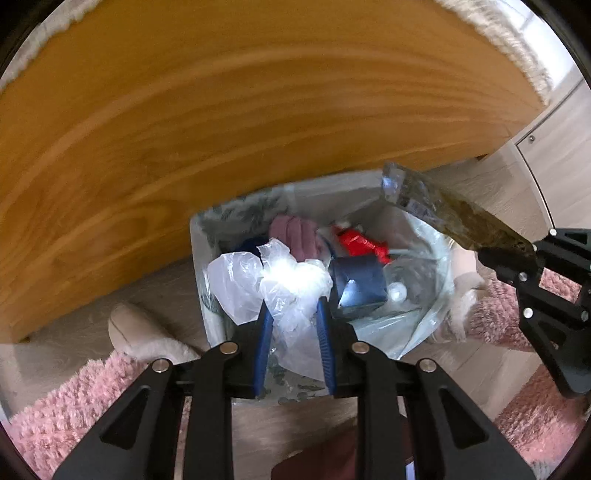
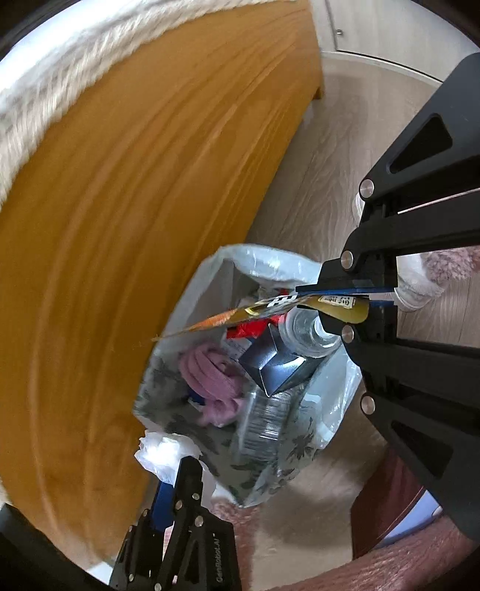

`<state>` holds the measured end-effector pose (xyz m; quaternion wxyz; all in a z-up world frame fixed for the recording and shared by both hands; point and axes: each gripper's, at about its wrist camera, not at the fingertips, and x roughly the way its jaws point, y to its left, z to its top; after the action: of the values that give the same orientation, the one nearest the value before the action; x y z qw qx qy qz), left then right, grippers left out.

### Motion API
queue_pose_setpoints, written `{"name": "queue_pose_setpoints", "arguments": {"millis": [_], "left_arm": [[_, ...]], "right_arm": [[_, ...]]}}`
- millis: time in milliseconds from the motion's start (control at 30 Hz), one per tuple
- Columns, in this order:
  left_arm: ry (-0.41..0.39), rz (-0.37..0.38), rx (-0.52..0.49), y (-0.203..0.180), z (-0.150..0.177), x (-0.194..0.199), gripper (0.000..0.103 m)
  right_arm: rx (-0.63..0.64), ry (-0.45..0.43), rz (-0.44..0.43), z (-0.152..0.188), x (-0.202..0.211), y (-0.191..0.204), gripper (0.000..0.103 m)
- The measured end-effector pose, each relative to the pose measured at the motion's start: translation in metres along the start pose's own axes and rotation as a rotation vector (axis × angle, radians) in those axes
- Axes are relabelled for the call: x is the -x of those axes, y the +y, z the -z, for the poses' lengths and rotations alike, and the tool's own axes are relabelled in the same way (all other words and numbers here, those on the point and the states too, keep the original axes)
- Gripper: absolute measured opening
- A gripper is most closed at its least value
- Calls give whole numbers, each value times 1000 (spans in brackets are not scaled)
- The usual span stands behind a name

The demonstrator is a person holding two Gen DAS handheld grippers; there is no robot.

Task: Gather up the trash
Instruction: 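Lower the plastic wrap and gold packet over the bin opening, then open the left tool to drop the wrap while the right releases the gold packet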

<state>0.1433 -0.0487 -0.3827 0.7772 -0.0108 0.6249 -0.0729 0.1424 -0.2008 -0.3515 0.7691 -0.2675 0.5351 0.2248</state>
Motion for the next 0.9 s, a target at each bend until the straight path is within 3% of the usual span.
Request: {"name": "queue_pose_setpoints", "arguments": {"millis": [67,200,433,633,900], "left_arm": [[20,20,18,2,-2,-5,22],[53,-12,18,5,-3,-17,22],[109,-33,56,14,-14,-37,22],[160,-4,104,20,-17,-54,22],[127,29,125,25,-18,-45,24]], "right_arm": [[53,37,-16,-8,-14,4,2],[128,80,-8,-21,-39,10,2],[114,155,-15,-40,-69,2,2],[101,224,-18,-49,-86,-2,2],[78,243,-43,-57,-92,-1,3]]}}
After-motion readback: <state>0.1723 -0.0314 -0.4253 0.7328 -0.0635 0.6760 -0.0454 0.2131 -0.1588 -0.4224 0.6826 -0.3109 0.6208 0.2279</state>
